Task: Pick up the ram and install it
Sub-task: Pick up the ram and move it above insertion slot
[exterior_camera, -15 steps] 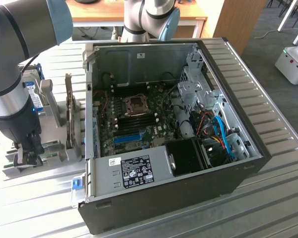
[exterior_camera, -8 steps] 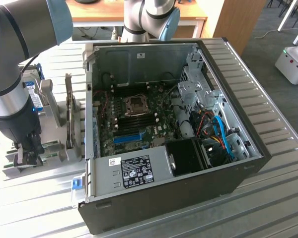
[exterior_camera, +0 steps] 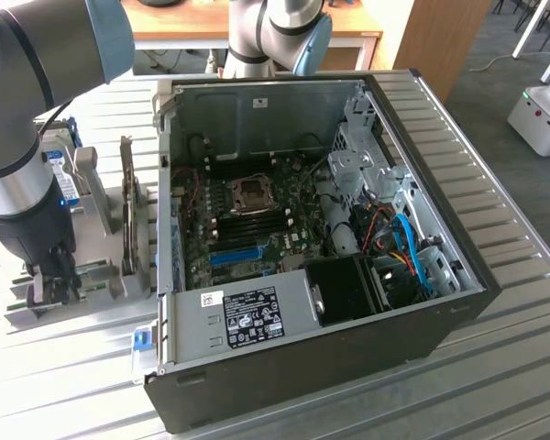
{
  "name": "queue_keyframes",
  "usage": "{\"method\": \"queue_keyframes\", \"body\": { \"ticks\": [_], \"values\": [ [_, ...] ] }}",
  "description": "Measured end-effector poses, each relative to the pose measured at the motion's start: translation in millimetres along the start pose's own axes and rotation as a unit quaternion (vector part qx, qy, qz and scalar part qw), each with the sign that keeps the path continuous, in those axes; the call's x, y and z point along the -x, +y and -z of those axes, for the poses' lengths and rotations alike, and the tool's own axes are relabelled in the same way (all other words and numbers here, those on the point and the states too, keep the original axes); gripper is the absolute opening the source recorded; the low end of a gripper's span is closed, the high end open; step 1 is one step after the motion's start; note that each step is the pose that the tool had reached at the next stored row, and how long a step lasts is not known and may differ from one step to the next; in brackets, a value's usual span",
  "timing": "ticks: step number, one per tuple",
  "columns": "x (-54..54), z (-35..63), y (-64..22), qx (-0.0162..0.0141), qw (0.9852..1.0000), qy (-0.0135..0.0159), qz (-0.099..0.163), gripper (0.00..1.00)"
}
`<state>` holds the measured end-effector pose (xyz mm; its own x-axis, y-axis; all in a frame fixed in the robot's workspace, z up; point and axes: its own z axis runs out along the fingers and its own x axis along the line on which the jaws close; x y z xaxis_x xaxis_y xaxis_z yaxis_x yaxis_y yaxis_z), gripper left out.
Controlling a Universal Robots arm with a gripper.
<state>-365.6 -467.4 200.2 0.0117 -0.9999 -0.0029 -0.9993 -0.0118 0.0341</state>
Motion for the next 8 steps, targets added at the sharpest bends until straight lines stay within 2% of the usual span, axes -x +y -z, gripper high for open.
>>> {"method": "queue_keyframes", "body": {
  "ticks": [1, 2, 8],
  "values": [
    [0.0, 0.0, 0.0, 0.0, 1.0, 0.0, 0.0, 0.27],
    [0.0, 0.0, 0.0, 0.0, 1.0, 0.0, 0.0, 0.2],
    [0.0, 0.0, 0.0, 0.0, 1.0, 0.0, 0.0, 0.2]
  ]
}}
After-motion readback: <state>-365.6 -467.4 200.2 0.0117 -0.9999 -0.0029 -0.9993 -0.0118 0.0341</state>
